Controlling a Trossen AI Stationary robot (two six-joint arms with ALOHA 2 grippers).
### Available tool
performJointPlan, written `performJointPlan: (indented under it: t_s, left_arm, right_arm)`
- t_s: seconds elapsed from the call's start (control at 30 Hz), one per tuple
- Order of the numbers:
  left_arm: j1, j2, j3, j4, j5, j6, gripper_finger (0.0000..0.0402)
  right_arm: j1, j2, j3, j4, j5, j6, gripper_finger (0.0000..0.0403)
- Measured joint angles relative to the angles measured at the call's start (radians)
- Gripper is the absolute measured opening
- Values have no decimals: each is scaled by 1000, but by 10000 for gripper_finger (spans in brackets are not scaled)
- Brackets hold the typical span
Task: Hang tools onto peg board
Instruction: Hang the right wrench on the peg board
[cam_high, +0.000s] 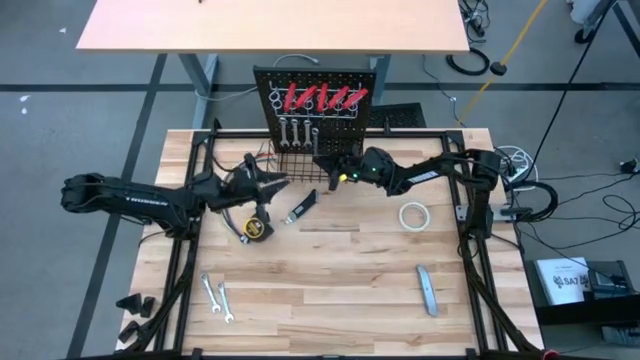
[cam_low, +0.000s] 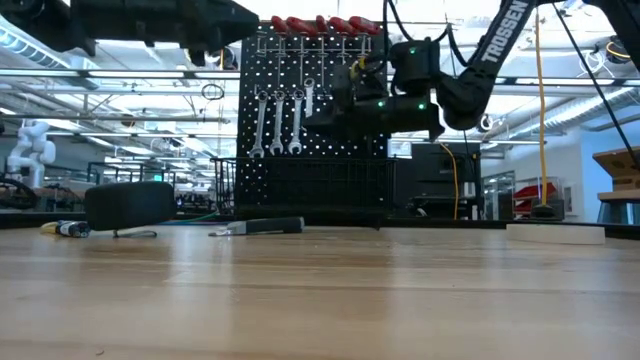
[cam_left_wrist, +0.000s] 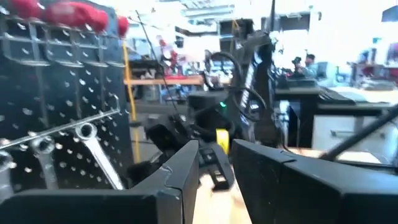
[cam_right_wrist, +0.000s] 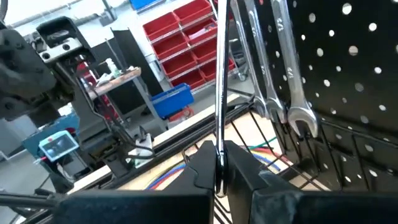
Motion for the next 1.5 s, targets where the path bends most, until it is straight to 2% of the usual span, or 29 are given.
performJointPlan:
  t_s: [0.93, 1.03, 1.23, 1.5]
  left_arm:
    - [0, 0, 0, -32, 22, -28, 104]
    - [0, 0, 0, -32, 22, -30, 104]
    - [0, 0, 0, -32, 22, -30, 104]
    - [0, 0, 0, -35, 22, -30, 104]
  right_arm:
    - [-68, -2, 2, -43, 1, 44, 7]
    - [-69, -3, 2, -69, 23, 46, 32]
    - [-68, -4, 3, -196, 114, 41, 115]
    - [-39, -7, 0, -263, 126, -127, 191]
